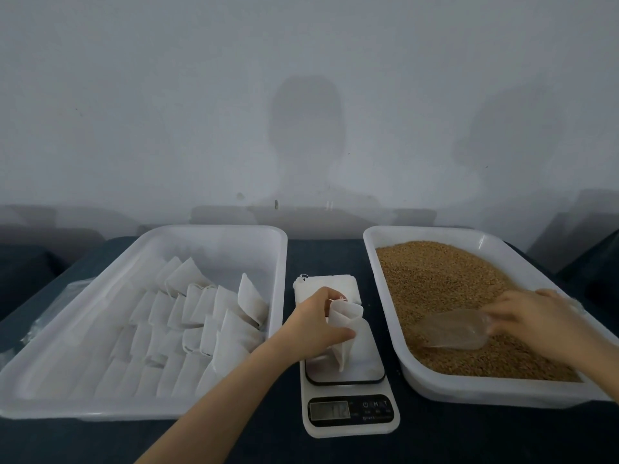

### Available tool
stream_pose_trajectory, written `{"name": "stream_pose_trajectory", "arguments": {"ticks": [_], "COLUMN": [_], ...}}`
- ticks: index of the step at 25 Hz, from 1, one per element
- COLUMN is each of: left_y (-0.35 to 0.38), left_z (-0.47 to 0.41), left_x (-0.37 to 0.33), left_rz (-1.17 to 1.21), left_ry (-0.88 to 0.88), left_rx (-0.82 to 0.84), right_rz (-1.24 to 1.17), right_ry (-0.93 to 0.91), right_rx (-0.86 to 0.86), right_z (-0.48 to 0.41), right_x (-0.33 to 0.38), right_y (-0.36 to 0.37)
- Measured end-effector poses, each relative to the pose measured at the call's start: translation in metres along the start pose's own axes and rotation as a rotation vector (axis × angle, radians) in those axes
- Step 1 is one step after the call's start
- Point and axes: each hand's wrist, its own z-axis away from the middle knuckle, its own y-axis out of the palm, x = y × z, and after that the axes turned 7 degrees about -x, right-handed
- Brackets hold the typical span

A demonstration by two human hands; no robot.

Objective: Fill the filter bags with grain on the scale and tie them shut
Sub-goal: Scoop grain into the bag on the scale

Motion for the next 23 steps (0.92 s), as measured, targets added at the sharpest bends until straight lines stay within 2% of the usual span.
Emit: {"name": "stream_pose_trajectory", "arguments": {"ticks": [3,7,11,17,23], "left_y": [0.0,-0.001,0.0,0.0,0.0], "left_z": [0.001,0.001,0.001,0.001,0.001], "left_x": [0.0,-0.001,-0.001,-0.001,-0.002], "left_rz": [0.002,0.002,0.003,0.007,0.005], "left_ry": [0.002,-0.001,-0.007,-0.008,-0.011], "left_rx": [-0.001,0.002,0.011,0.012,0.022], "right_rz": [-0.323,-0.518,-0.595,-0.537,-0.577], "right_ry": [0.118,0.215,0.253,0.235,0.126], "right_rx": [0.047,0.12,0.119,0.076,0.012], "right_z": [0.004,0.012,0.014,0.006,-0.011], "right_x": [-0.012,-0.017,-0.016,-0.007,0.021], "right_y": [0.01,0.013,0.008,-0.01,-0.042]}}
